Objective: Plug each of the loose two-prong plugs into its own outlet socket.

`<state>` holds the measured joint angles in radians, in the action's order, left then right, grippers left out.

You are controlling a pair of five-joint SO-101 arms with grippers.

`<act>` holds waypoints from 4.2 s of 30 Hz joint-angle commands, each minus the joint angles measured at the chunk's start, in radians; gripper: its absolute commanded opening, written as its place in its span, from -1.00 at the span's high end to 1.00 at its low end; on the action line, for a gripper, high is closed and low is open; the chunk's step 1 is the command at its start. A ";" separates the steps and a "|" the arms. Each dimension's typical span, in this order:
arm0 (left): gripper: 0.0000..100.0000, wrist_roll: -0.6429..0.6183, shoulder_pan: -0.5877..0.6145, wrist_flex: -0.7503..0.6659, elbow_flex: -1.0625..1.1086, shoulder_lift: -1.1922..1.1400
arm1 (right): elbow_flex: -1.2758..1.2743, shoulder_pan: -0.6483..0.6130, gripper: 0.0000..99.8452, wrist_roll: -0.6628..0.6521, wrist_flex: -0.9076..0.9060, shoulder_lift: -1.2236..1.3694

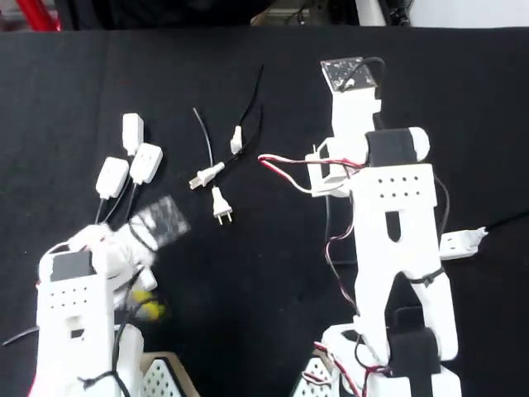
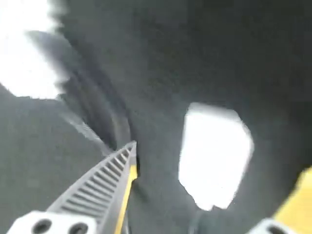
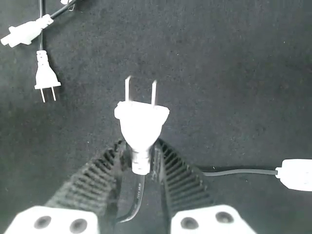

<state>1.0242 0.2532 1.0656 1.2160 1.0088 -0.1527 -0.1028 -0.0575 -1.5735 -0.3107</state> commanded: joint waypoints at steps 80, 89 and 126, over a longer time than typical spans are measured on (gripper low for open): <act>0.47 0.488 0.008 -0.169 0.045 -0.365 | 0.021 0.011 0.98 -0.006 0.020 -0.016; 0.90 0.387 -0.051 0.075 -0.182 -0.537 | -0.084 0.011 0.98 -0.006 0.094 -0.022; 0.43 -0.196 -0.567 0.195 -0.601 -0.761 | -0.272 0.057 0.98 -0.315 0.247 -0.025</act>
<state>0.7818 -0.3299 1.1899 0.7081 0.2018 -0.4289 -0.0552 -0.3629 -1.3418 -0.3107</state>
